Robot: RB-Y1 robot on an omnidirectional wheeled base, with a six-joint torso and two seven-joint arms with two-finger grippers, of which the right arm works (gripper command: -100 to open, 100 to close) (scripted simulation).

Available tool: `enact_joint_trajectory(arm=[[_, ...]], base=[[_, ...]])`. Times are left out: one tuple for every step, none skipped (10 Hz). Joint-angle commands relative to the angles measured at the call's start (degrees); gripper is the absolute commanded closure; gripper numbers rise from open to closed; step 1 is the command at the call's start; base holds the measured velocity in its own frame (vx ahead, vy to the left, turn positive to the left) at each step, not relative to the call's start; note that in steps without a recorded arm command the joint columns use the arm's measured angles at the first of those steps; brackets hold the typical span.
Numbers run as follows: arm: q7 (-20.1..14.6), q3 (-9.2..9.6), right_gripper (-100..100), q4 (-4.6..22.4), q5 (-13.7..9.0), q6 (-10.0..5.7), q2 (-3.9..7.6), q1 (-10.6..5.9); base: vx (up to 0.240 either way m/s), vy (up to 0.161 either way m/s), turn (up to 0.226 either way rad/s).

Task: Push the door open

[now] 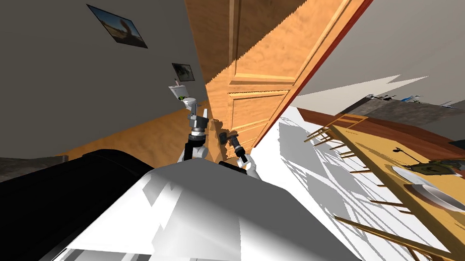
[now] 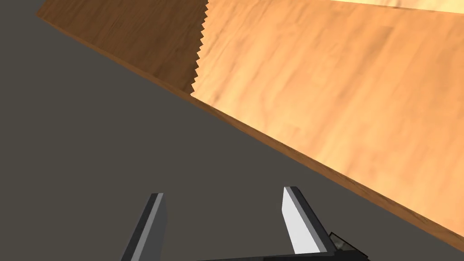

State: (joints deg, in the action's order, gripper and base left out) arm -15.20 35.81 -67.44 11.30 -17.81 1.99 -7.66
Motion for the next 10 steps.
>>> enact_joint_trajectory(arm=[[-0.22,-1.02,100,-0.96,0.99,0.58,-0.43,1.05],[-0.32,-1.41,100,-1.47,1.54,0.79,-0.85,1.59],[-0.41,-1.75,100,-1.92,2.01,0.96,-1.26,2.05],[-0.51,-2.16,100,-2.45,2.57,1.17,-1.81,2.61],[-0.59,-2.44,100,-2.82,2.96,1.31,-2.24,3.0],[-0.55,-2.65,100,-2.7,2.61,1.28,-1.7,2.66],[-0.23,-3.95,100,-2.57,2.43,1.29,-0.93,2.46],[-0.06,-4.49,100,-2.42,2.33,1.28,-0.68,2.39],[0.15,-5.1,100,-2.25,2.22,1.27,-0.48,2.32],[0.37,-5.77,100,-2.06,2.09,1.25,-0.36,2.23]], base=[[0.071,0.217,-0.126],[0.065,0.19,-0.096],[0.083,0.176,-0.093],[0.059,0.192,-0.109],[0.027,0.172,-0.114],[0.021,0.062,-0.051],[0.034,0.12,-0.049],[0.06,0.186,-0.106],[0.063,0.164,-0.071],[0.067,0.179,-0.056]])
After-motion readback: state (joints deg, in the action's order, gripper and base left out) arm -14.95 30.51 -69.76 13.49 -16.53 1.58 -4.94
